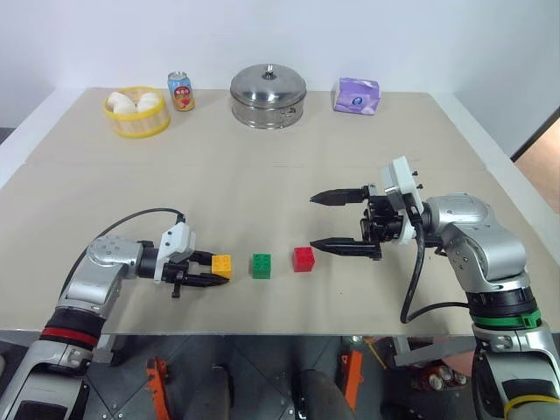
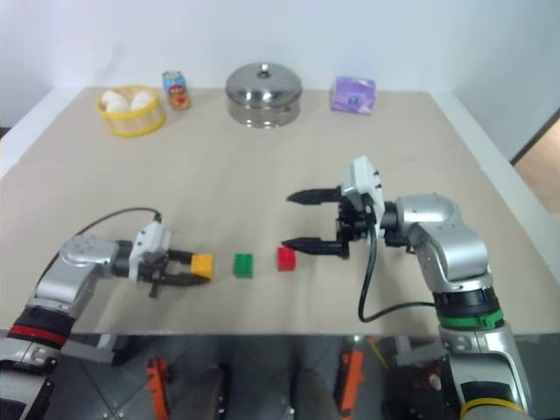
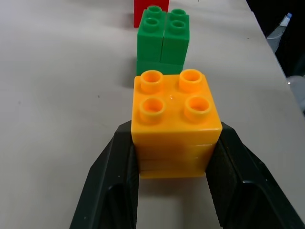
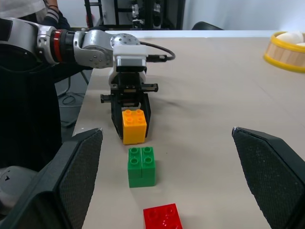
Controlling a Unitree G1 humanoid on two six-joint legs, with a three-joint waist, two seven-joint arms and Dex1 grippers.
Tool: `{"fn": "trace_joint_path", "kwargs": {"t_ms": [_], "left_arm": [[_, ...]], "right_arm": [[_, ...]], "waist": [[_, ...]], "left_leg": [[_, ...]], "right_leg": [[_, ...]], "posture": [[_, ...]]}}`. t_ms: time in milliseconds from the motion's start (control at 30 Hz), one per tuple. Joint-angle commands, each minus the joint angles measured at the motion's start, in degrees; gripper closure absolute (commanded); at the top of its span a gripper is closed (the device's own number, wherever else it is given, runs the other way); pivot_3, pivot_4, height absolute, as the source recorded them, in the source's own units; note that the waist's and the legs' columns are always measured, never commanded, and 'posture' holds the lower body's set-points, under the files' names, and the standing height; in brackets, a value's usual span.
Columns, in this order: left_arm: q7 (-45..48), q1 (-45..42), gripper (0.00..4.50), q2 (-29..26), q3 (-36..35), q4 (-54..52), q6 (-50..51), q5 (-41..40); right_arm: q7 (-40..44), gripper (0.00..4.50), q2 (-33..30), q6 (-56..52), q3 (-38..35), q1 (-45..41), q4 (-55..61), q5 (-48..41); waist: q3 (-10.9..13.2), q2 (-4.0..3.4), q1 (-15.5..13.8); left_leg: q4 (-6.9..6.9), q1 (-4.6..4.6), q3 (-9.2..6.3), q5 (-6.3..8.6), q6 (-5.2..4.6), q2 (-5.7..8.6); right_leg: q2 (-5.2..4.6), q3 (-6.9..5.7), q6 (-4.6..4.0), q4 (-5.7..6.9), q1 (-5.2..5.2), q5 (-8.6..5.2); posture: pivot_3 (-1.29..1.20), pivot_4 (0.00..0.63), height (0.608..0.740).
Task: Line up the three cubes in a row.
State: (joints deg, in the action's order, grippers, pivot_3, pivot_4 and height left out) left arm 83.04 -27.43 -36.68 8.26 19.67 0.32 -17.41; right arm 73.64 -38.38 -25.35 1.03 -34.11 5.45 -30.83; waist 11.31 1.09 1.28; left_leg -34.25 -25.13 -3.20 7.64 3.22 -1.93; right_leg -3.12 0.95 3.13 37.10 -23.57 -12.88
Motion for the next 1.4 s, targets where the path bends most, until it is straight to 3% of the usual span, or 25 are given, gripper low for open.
{"fn": "trace_joint_path", "kwargs": {"t_ms": [33, 1167, 1200, 1400], "left_arm": [[1.11, -1.68, 3.17, 0.66, -0.10, 1.76, -2.42, 0.73], [3.24, -2.52, 3.17, -1.70, -2.26, 5.41, -4.20, 1.10], [3.37, -2.66, 2.07, -1.67, -2.17, 5.53, -4.31, 1.21], [4.20, -3.17, 0.11, -1.42, -2.00, 6.40, -5.18, 1.69]], "right_arm": [[-0.89, 0.00, -1.26, -0.47, -2.45, 0.30, 3.01, -1.60], [-0.63, 0.00, -0.38, 1.72, -0.89, -0.82, 0.38, -0.57], [-0.64, 0.00, -0.39, 1.74, -0.91, -0.80, 0.35, -0.54], [-0.76, 0.00, -0.44, 1.83, -1.00, -0.73, 0.28, -0.44]], "waist": [[0.00, 0.00, 0.02], [0.00, 0.00, 0.09], [0.00, 0.00, 0.09], [0.00, 0.00, 0.08]], "left_leg": [[0.00, 0.00, 0.00, 0.00, 0.00, 0.00], [-0.07, 0.01, 0.00, 0.00, -0.02, -0.16], [-0.08, 0.01, 0.00, 0.00, -0.02, -0.16], [-0.08, 0.01, 0.00, 0.00, -0.02, -0.16]], "right_leg": [[0.00, 0.00, 0.00, 0.00, 0.00, 0.00], [0.14, 0.00, -0.03, 0.01, 0.01, 0.04], [0.14, 0.00, -0.03, 0.01, 0.01, 0.04], [0.14, 0.00, -0.03, 0.02, 0.01, 0.04]], "posture": [[0.00, 0.150, 0.739], [0.00, 0.150, 0.739], [0.00, 0.150, 0.739], [0.00, 0.150, 0.739]]}}
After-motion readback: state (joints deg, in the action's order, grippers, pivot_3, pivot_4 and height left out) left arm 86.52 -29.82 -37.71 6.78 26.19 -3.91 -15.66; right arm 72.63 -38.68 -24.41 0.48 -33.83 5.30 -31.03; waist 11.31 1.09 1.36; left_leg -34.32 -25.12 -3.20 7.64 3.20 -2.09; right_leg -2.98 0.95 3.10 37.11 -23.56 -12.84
